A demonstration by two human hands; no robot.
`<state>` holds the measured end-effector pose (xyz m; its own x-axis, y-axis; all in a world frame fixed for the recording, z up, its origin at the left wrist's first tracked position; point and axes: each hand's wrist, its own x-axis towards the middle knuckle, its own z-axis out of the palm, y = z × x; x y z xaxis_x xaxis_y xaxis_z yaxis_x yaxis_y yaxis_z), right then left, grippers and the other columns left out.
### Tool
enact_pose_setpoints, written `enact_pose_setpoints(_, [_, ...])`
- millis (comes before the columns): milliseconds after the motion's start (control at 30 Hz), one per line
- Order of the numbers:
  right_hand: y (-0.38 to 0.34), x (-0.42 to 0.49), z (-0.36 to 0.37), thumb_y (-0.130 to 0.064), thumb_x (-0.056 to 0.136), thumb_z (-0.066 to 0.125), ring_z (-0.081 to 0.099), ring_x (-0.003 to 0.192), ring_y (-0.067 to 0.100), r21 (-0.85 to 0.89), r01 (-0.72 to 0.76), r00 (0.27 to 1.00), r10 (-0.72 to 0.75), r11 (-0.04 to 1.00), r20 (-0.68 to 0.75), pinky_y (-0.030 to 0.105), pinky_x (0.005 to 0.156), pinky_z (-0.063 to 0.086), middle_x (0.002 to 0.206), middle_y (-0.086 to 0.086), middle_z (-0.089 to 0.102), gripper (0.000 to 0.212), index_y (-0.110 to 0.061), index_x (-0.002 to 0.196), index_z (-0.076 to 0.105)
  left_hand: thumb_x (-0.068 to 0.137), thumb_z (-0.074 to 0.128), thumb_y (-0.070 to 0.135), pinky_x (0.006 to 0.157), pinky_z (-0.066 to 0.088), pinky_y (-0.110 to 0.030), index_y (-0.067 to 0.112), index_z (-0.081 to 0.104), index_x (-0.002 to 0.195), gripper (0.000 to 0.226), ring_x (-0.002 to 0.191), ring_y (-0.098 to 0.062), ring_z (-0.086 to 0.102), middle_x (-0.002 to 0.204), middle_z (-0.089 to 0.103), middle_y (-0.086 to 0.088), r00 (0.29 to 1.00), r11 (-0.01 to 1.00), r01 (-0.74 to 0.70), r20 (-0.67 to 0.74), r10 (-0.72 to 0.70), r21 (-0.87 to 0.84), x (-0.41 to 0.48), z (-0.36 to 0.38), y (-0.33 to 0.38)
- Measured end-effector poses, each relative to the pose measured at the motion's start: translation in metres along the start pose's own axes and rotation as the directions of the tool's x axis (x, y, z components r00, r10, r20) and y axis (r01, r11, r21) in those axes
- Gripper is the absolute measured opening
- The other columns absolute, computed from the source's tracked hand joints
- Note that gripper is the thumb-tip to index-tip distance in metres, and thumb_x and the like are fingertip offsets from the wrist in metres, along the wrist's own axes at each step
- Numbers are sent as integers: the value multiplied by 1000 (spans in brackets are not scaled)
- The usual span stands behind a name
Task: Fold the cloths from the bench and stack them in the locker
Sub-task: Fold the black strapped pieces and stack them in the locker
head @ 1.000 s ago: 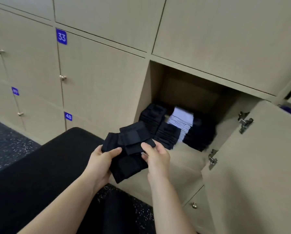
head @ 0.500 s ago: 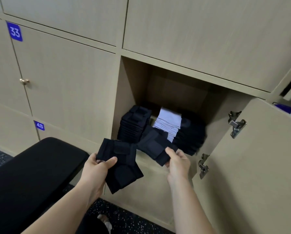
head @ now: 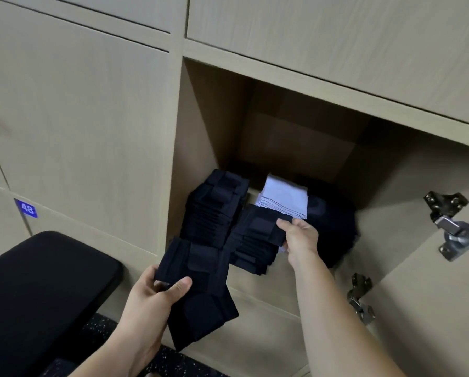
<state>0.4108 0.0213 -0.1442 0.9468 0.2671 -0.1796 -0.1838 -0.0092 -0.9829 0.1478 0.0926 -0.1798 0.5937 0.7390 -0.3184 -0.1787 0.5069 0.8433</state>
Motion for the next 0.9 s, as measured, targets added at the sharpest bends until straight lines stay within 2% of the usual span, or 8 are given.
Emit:
enact_pose_setpoints(67, [5, 10, 3, 2, 86, 67, 57, 56, 13, -15, 6, 1000, -6, 1000, 12, 17, 41, 40, 72, 1, 65, 23, -13, 70, 59, 86, 65, -4, 85, 55, -48, 4, 62, 110, 25, 92, -40, 70, 100, 72, -23, 1000, 1000, 6, 2, -6, -5, 6, -2, -4])
enact_pose_setpoints(200, [13, 22, 9, -1, 86, 68, 62, 67, 16, -79, 18, 1000, -17, 997, 7, 23, 55, 49, 80, 4, 67, 20, -12, 72, 58, 86, 65, -5, 91, 52, -56, 3, 62, 110, 26, 94, -43, 69, 100, 71, -25, 1000, 1000, 26, 6, -26, -12, 14, 0, -10])
enact_pose_setpoints(300, [21, 32, 13, -5, 83, 72, 67, 86, 28, -181, 70, 997, -72, 981, -1, 35, 80, 55, 96, 15, 70, 13, -2, 87, 60, 85, 67, -3, 91, 53, -55, 5, 62, 111, 28, 94, -41, 70, 101, 72, -22, 999, 999, 35, 0, -35, -15, 18, 2, -11])
enact_pose_setpoints(400, [25, 35, 15, -17, 82, 75, 64, 98, 20, -344, 119, 991, -132, 931, -15, 39, 95, 51, 107, 1, 67, 27, -8, 105, 64, 85, 67, -3, 90, 54, -52, 7, 63, 112, 30, 94, -39, 70, 101, 72, -21, 999, 999, 33, 8, -33, -19, 19, 3, -11])
enact_pose_setpoints(567, [24, 30, 14, -33, 90, 62, 65, 91, 25, -668, 204, 965, -260, 716, 16, 39, 82, 53, 101, 4, 69, 24, -12, 101, 66, 84, 65, -5, 80, 56, -44, 5, 62, 113, 30, 92, -39, 71, 99, 72, -21, 999, 999, 38, 20, -37, -31, 18, 4, -12])
enact_pose_setpoints(667, [26, 31, 13, -35, 97, 48, 59, 77, 28, -776, 224, 958, -280, 590, 63, 33, 58, 42, 97, 11, 64, 29, -14, 80, 57, 84, 66, -5, 76, 56, -42, 5, 63, 112, 29, 91, -39, 71, 99, 72, -22, 999, 998, 36, 23, -35, -45, 18, 5, -12])
enact_pose_setpoints(767, [29, 35, 10, -33, 99, 40, 49, 68, 23, -783, 224, 962, -262, 580, 80, 28, 52, 29, 95, 10, 55, 32, -18, 71, 44, 84, 66, -5, 79, 56, -43, 6, 63, 113, 31, 93, -38, 70, 102, 71, -22, 999, 998, 30, 27, -29, -57, 20, 6, -10])
enact_pose_setpoints(900, [23, 20, 4, -28, 99, 41, 53, 81, 23, -750, 249, 958, -269, 613, 98, 30, 61, 35, 108, 6, 50, 20, -26, 86, 56, 84, 66, -4, 80, 56, -42, 9, 62, 116, 34, 95, -34, 71, 104, 72, -17, 999, 998, 13, 47, -10, -64, 17, 9, -5])
